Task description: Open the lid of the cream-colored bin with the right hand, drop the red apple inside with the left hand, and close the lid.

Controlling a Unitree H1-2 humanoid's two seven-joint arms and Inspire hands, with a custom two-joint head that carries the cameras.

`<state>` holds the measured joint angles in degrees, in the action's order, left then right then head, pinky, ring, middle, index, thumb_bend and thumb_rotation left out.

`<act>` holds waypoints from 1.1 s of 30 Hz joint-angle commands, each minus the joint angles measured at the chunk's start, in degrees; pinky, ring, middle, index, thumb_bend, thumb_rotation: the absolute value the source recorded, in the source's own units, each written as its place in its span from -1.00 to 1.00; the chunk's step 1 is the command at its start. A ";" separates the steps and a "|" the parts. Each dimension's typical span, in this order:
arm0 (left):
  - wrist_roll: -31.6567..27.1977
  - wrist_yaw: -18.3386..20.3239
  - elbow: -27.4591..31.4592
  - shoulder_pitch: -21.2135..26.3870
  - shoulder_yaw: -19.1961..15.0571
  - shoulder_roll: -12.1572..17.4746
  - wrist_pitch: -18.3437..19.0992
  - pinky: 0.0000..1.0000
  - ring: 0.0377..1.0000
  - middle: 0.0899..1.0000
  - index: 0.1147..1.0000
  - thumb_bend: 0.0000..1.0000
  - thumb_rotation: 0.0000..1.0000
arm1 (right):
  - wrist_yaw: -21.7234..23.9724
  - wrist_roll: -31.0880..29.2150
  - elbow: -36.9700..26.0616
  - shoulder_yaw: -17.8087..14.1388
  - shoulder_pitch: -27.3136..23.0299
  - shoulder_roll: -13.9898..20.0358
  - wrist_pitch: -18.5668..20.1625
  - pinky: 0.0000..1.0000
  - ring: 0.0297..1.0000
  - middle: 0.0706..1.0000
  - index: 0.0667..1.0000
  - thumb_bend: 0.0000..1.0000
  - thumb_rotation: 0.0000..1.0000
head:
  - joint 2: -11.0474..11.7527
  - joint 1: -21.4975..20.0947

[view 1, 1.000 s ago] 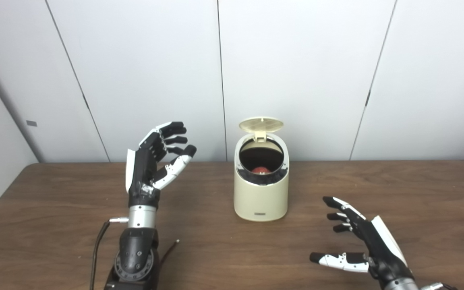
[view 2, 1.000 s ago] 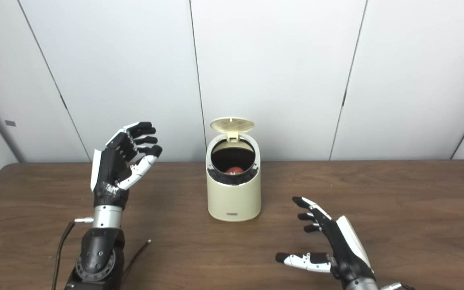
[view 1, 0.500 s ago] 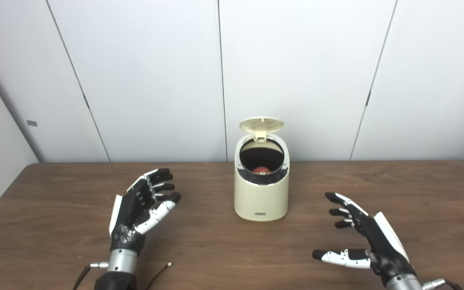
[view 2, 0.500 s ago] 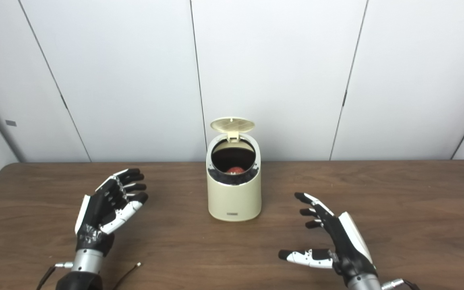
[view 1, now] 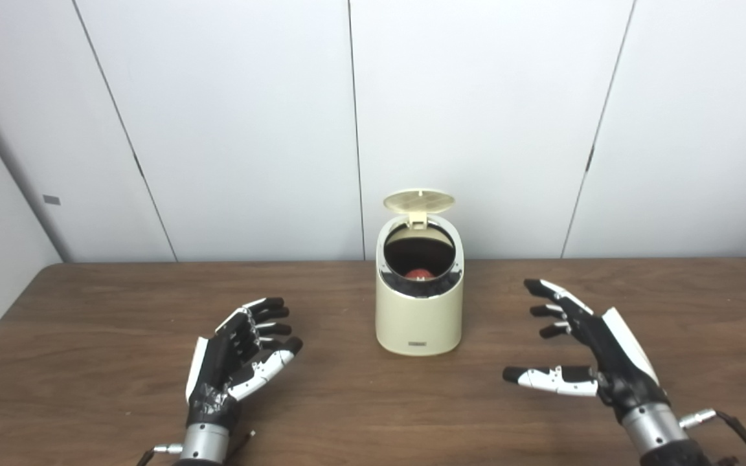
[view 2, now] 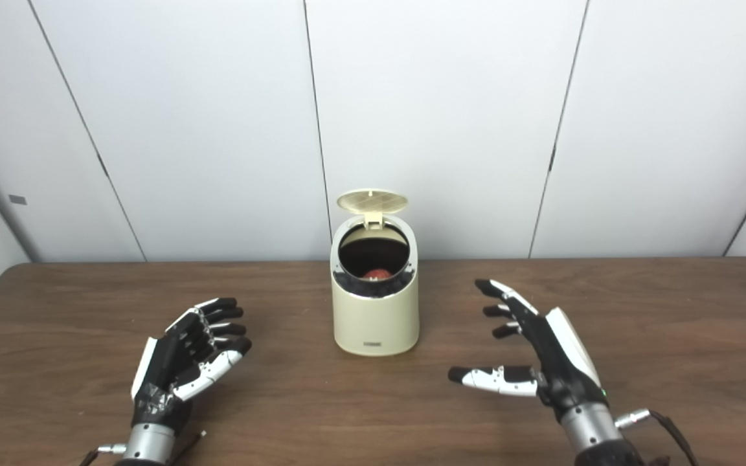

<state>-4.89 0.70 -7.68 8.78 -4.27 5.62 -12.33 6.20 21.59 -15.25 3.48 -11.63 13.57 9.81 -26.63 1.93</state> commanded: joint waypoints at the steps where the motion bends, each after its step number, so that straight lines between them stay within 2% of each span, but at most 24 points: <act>1: 0.66 0.07 -3.18 -1.35 0.60 -1.03 -1.85 0.03 0.21 0.32 0.33 0.30 -0.79 | 0.46 0.41 -0.07 -0.03 -5.58 2.06 -2.46 0.34 0.56 0.71 0.68 0.28 -0.44 | 0.35 -0.52; 4: -0.18 0.71 -4.39 -1.34 0.58 -1.27 -2.41 0.04 0.22 0.31 0.33 0.26 -0.88 | 1.24 0.88 1.72 0.38 -10.62 3.60 -2.76 0.35 0.57 0.70 0.68 0.33 -0.25 | 0.86 -1.34; 6: 0.63 0.51 -5.15 -1.23 0.73 -1.20 -3.03 0.03 0.21 0.31 0.33 0.24 -0.87 | 2.46 0.65 2.39 0.78 -14.03 4.72 -2.00 0.40 0.60 0.70 0.68 0.37 -0.22 | 1.08 -1.63; 8: 1.79 0.06 -5.72 -1.12 0.93 -1.12 -3.55 0.03 0.20 0.30 0.34 0.22 -0.90 | 4.07 2.93 2.45 2.12 -17.74 6.26 -0.96 0.49 0.69 0.72 0.71 0.40 -0.13 | 1.38 -1.64; 10: 2.36 -0.17 -6.00 -1.03 0.99 -1.18 -3.64 0.03 0.21 0.31 0.34 0.22 -0.91 | 5.63 2.61 2.74 2.89 -20.83 6.74 -0.45 0.45 0.66 0.73 0.72 0.36 -0.16 | 1.45 -1.60; 11: 2.59 -0.31 -6.20 -0.92 0.96 -1.26 -3.77 0.03 0.21 0.31 0.34 0.22 -0.92 | 6.64 2.79 2.86 3.42 -22.57 6.64 0.89 0.43 0.64 0.74 0.72 0.34 -0.21 | 1.51 -1.55; 15: 3.03 -0.39 -6.40 -0.73 0.95 -1.32 -4.16 0.01 0.20 0.30 0.34 0.21 -0.98 | 9.88 4.95 3.46 5.74 -27.77 6.64 5.76 0.35 0.64 0.76 0.74 0.33 -0.10 | 1.58 -1.44; 17: 3.06 -0.34 -6.39 -0.70 0.94 -1.24 -4.36 0.01 0.19 0.30 0.34 0.19 -1.00 | 11.17 5.08 4.25 6.58 -29.56 6.76 6.78 0.40 0.71 0.80 0.78 0.32 -0.12 | 1.62 -1.34; 20: 3.25 -0.36 -6.43 -0.73 0.92 -1.12 -4.44 -0.01 0.18 0.29 0.34 0.21 -1.00 | 12.35 6.02 5.69 7.82 -31.30 7.07 6.72 0.40 0.72 0.80 0.76 0.35 -0.10 | 1.63 -1.24; 24: 3.19 -0.15 -6.42 -0.80 0.93 -1.04 -4.38 0.00 0.19 0.31 0.36 0.21 -1.00 | 15.08 9.29 6.40 10.58 -33.03 8.76 7.38 0.45 0.75 0.80 0.76 0.33 0.15 | 1.56 -1.22; 26: 3.07 -0.14 -6.16 -0.85 0.92 -1.17 -4.02 0.01 0.19 0.30 0.35 0.22 -1.00 | 16.39 10.12 6.65 11.53 -33.78 9.12 7.56 0.47 0.78 0.79 0.76 0.36 0.20 | 1.47 -1.08; 29: 3.19 -0.11 -5.77 -0.92 1.03 -1.18 -3.69 0.01 0.19 0.30 0.35 0.21 -1.00 | 18.40 11.37 7.38 13.26 -35.06 9.86 6.31 0.56 0.84 0.80 0.75 0.35 0.27 | 1.35 -0.77; 33: 3.49 -0.21 -5.50 -1.07 1.10 -1.12 -3.35 0.00 0.19 0.29 0.36 0.21 -1.00 | 19.19 11.56 8.86 14.85 -36.21 10.39 2.94 0.64 0.90 0.79 0.72 0.38 0.25 | 1.21 -0.68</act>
<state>-1.79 0.58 -11.23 10.27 -3.78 5.36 -15.06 25.70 32.61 -5.56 18.44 -44.32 22.89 15.73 -25.40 1.23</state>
